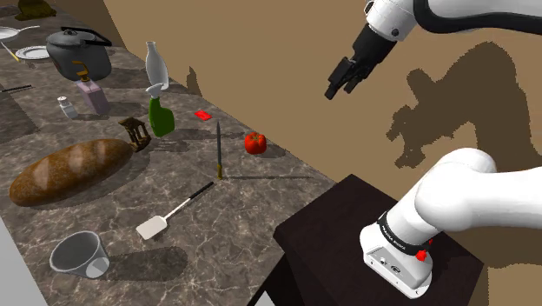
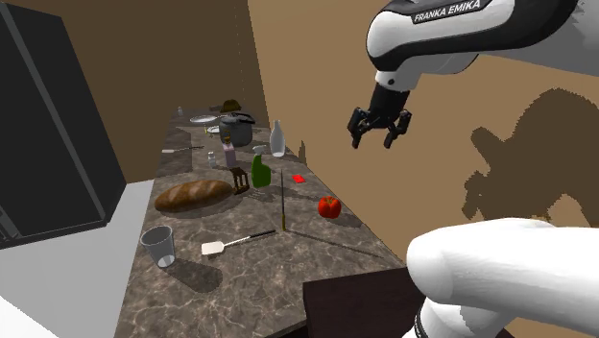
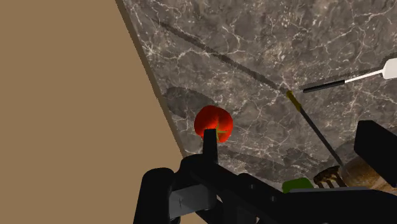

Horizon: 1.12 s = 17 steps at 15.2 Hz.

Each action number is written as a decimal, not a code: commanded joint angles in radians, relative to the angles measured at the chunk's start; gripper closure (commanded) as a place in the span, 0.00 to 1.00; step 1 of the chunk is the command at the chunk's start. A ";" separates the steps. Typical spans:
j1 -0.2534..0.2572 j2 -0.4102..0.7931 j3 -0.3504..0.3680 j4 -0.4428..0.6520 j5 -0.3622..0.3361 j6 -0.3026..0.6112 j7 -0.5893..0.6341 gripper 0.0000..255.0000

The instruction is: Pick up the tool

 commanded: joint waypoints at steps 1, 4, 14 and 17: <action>0.013 -0.025 0.002 -0.096 0.016 0.125 -0.021 0.00; 0.046 -0.038 0.021 -0.223 0.052 0.312 -0.041 0.00; 0.203 0.173 0.050 -0.454 0.185 0.955 -0.116 0.00; 0.562 0.553 -0.230 -0.454 0.235 1.486 -0.201 0.00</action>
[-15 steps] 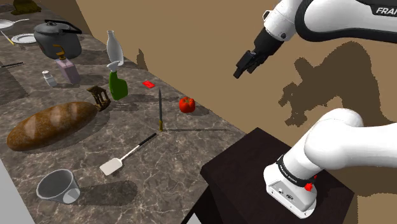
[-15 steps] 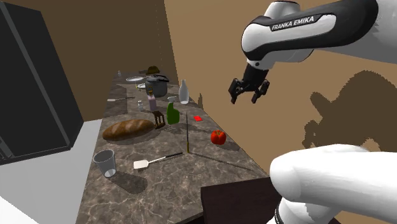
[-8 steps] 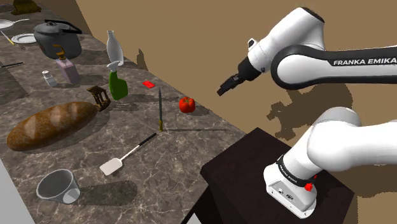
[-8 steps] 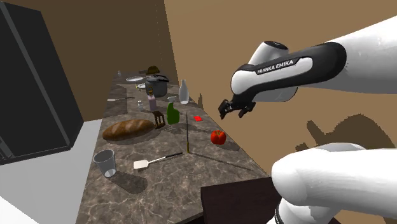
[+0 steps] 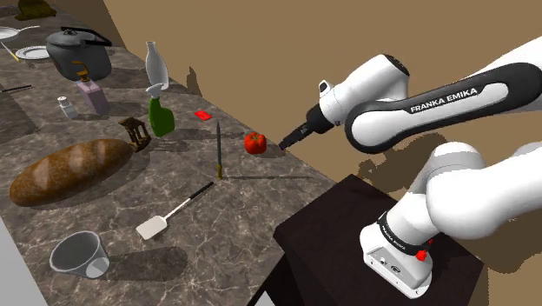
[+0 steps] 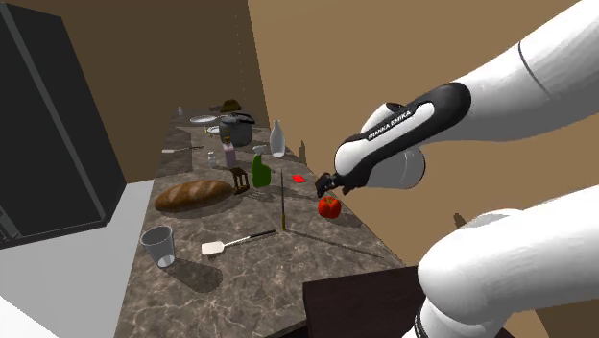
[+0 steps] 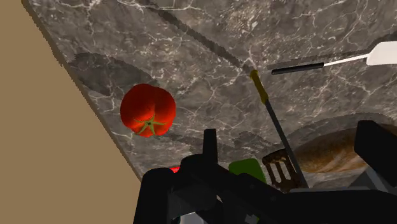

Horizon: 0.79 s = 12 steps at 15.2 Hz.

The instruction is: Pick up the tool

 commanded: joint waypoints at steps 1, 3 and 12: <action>0.346 0.349 -0.304 0.003 -0.062 0.566 -0.001 0.00; 0.680 0.509 -0.675 0.035 -0.240 0.746 0.122 0.00; 0.611 1.282 -0.593 0.369 -0.518 1.303 0.614 0.00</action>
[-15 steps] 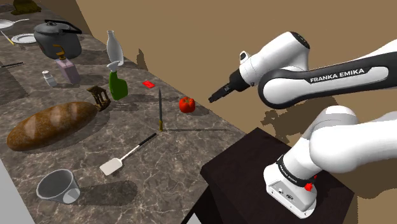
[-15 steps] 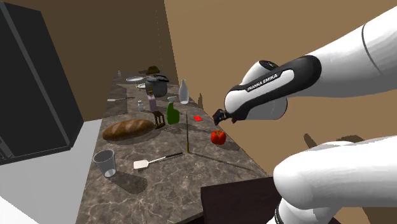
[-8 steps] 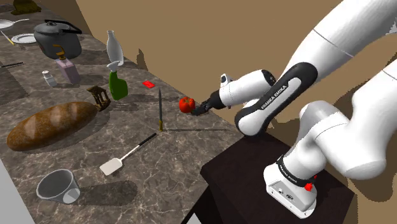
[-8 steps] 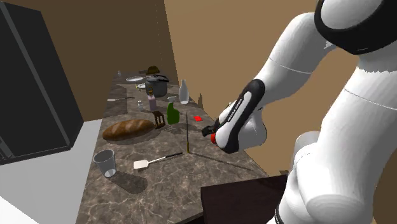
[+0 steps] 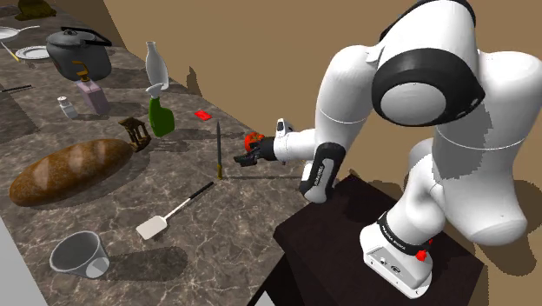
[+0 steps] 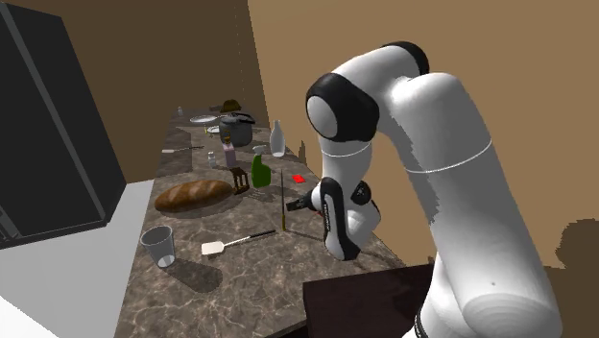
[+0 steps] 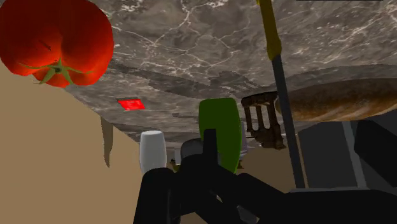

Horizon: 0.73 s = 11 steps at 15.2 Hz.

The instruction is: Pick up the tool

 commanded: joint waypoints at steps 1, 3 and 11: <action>-0.018 0.133 0.047 0.084 0.045 0.089 0.024 0.00; -0.031 0.236 0.079 0.178 0.087 0.136 0.029 0.00; -0.065 0.445 0.140 0.372 0.173 0.206 0.032 0.00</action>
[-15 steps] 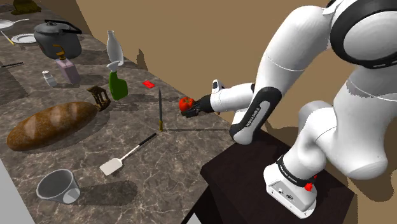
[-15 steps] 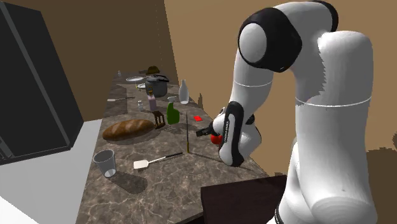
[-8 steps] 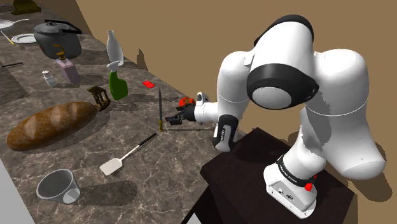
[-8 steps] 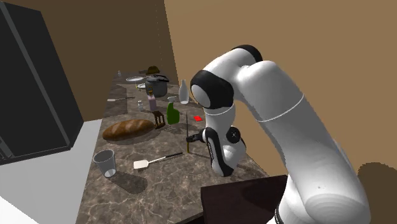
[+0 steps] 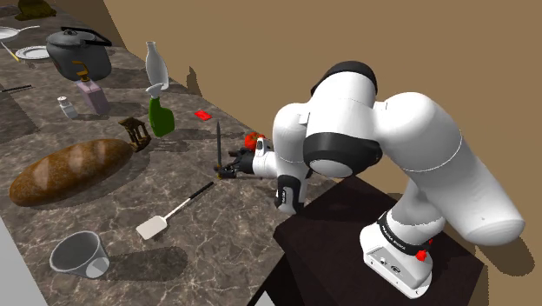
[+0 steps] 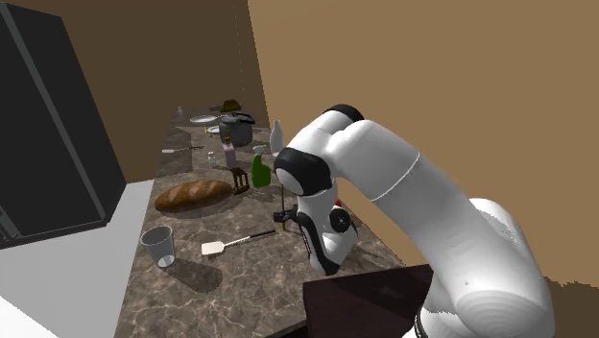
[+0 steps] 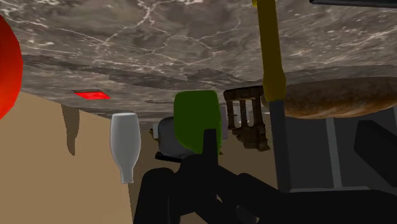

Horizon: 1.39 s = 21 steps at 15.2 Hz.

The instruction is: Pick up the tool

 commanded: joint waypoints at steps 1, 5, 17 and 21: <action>-0.005 0.035 0.012 0.023 0.015 0.011 0.002 0.00; -0.010 0.060 0.020 0.042 0.024 0.016 0.003 1.00; 0.000 0.012 0.005 0.007 0.007 0.005 0.000 1.00; 0.013 -0.053 -0.016 -0.034 -0.016 -0.017 -0.005 1.00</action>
